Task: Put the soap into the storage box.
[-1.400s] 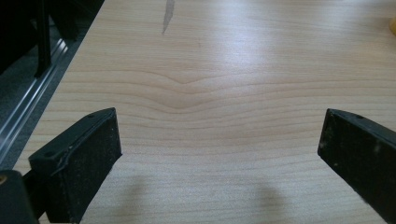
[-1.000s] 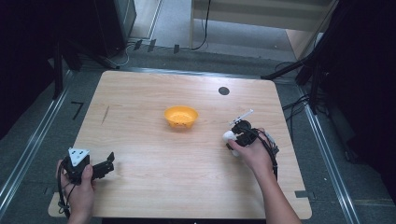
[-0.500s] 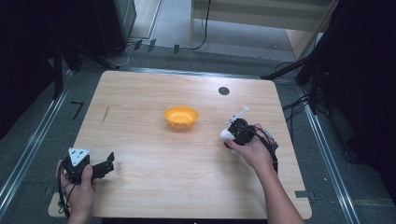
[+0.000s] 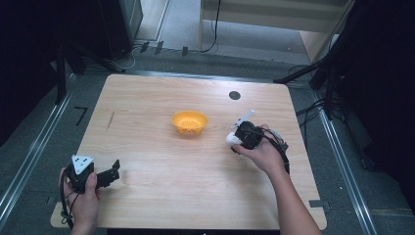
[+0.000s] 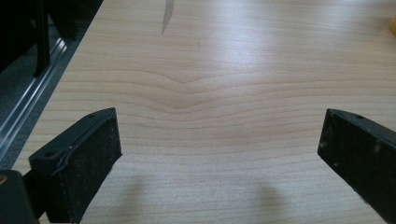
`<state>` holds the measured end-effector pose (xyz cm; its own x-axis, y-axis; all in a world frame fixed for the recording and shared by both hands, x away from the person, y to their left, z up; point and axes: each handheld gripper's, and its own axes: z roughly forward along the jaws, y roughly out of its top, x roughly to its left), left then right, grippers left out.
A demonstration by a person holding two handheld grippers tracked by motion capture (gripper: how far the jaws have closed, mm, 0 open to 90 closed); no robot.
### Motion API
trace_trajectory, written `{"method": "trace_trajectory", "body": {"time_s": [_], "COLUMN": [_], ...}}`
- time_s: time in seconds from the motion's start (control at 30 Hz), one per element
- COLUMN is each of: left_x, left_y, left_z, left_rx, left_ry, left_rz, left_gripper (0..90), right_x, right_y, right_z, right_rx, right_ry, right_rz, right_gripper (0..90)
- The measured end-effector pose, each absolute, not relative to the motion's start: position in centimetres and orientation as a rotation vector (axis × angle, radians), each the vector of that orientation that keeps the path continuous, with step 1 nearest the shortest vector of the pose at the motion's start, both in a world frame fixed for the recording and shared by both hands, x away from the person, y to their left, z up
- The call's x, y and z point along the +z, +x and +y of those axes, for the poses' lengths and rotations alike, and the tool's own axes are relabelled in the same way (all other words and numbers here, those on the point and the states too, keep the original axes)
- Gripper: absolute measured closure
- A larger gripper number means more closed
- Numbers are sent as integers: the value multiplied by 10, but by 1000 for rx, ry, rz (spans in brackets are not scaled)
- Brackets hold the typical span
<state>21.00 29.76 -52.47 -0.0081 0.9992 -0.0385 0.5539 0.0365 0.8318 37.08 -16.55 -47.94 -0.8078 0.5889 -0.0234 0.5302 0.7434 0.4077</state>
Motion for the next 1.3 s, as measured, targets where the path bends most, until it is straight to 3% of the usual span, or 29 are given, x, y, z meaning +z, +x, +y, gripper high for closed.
{"method": "trace_trajectory", "body": {"time_s": [1.3], "left_x": [-525], "left_y": [210], "left_z": [298], "left_rx": [837], "left_ry": [1599], "left_rz": [1636], "left_gripper": [0], "right_x": [-452], "right_y": [404], "right_z": [-126], "right_rx": [556], "right_ry": [563], "right_rz": [2908], "right_gripper": [514]}}
